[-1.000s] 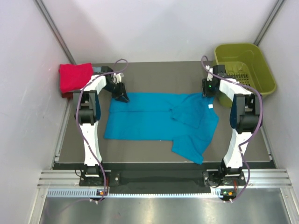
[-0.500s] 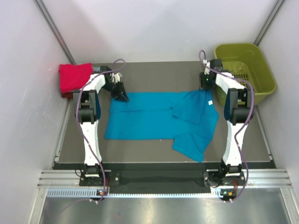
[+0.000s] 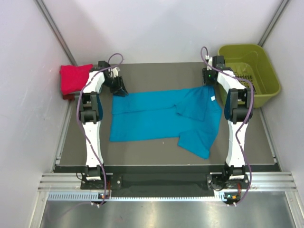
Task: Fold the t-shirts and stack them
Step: Fold the tshirt
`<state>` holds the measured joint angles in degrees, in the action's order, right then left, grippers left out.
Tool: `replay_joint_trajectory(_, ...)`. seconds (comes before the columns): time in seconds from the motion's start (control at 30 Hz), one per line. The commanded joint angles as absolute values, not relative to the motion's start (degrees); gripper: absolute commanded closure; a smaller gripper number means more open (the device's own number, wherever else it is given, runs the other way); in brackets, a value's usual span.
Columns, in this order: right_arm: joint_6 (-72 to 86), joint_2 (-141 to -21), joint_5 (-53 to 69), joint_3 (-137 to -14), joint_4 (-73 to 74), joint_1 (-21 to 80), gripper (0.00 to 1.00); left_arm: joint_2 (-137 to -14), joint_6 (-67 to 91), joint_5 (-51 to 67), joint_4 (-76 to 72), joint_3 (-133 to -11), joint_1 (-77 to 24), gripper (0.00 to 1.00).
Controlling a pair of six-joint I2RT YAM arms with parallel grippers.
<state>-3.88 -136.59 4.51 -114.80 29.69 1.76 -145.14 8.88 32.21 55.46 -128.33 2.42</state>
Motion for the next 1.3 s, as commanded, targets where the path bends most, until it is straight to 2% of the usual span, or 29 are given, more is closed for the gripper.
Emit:
replay_joint_trajectory(0.0,-4.92,-137.29,3.08,-117.51,27.95,2.11,0.56,-152.75,4.31,15.38,47.55,-127.79,5.01,0.58)
replay_joint_trajectory(0.1,-4.57,-136.06,3.25,-116.9,27.77,2.46,0.56,-151.88,2.73,16.08,46.58,-128.84,4.57,0.59)
replay_joint_trajectory(0.23,-4.75,-134.65,3.16,-115.67,27.33,2.55,0.55,-146.09,1.5,11.54,45.62,-129.38,3.87,0.54)
replay_joint_trajectory(0.37,-5.36,-133.33,2.73,-114.09,27.07,2.81,0.54,-137.74,0.53,8.61,44.39,-126.05,5.01,0.51)
replay_joint_trajectory(0.67,-3.78,-123.69,1.49,-108.82,27.33,2.37,0.48,-130.61,0.53,8.26,47.37,-116.47,6.68,0.5)
replay_joint_trajectory(0.97,-2.02,-113.21,5.44,-97.57,27.77,2.29,0.44,-132.71,1.93,14.94,47.55,-115.13,6.68,0.5)
replay_joint_trajectory(1.27,-2.46,-117.41,6.94,-97.81,27.16,3.16,0.45,-137.28,2.55,17.83,47.9,-116.19,6.68,0.55)
